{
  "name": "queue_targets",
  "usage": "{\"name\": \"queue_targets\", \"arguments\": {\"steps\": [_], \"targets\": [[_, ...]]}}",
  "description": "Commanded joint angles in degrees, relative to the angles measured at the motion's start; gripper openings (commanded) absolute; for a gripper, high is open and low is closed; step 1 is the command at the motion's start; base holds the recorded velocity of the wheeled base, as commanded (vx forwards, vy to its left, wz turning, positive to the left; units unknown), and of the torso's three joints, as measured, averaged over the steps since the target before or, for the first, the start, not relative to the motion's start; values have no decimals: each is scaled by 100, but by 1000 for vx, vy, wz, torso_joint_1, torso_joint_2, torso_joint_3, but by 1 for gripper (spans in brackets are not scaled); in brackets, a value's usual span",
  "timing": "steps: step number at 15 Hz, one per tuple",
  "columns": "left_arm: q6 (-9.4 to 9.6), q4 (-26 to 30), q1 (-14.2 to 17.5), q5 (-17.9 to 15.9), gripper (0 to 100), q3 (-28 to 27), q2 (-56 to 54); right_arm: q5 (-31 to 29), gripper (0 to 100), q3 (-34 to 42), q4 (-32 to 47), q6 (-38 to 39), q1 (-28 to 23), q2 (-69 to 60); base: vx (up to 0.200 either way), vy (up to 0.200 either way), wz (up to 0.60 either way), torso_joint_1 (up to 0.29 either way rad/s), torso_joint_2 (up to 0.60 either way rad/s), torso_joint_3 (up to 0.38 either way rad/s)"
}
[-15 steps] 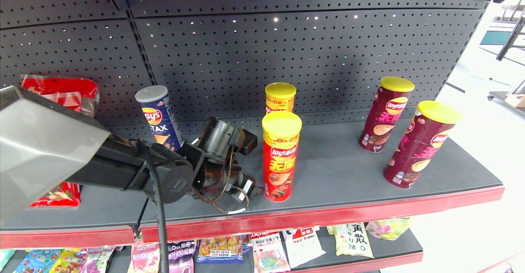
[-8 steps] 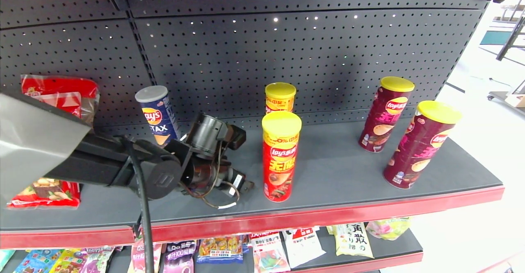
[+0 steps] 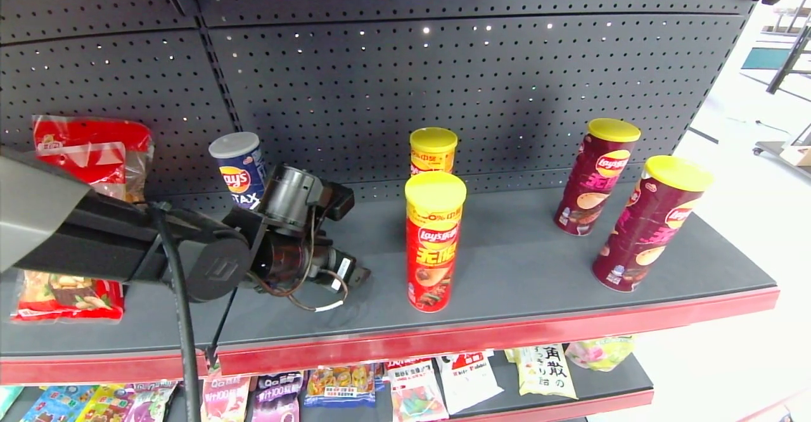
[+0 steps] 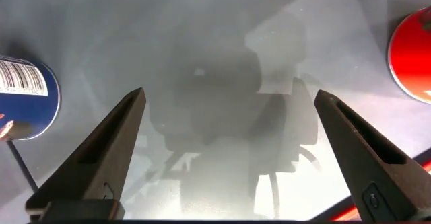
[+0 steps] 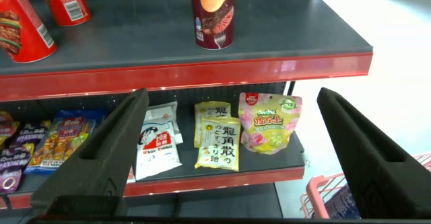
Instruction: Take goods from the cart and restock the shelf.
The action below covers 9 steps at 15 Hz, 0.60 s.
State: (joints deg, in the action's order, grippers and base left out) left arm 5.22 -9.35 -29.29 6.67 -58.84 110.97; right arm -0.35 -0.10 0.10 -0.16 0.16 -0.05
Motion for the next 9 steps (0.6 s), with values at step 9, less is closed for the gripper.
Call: {"name": "queue_targets", "arguments": {"steps": [9], "targets": [[-12,-5,-200,19,100,22,-102,0,100,1,-1,-2,2,5,0,0,0,0,0,0]]}}
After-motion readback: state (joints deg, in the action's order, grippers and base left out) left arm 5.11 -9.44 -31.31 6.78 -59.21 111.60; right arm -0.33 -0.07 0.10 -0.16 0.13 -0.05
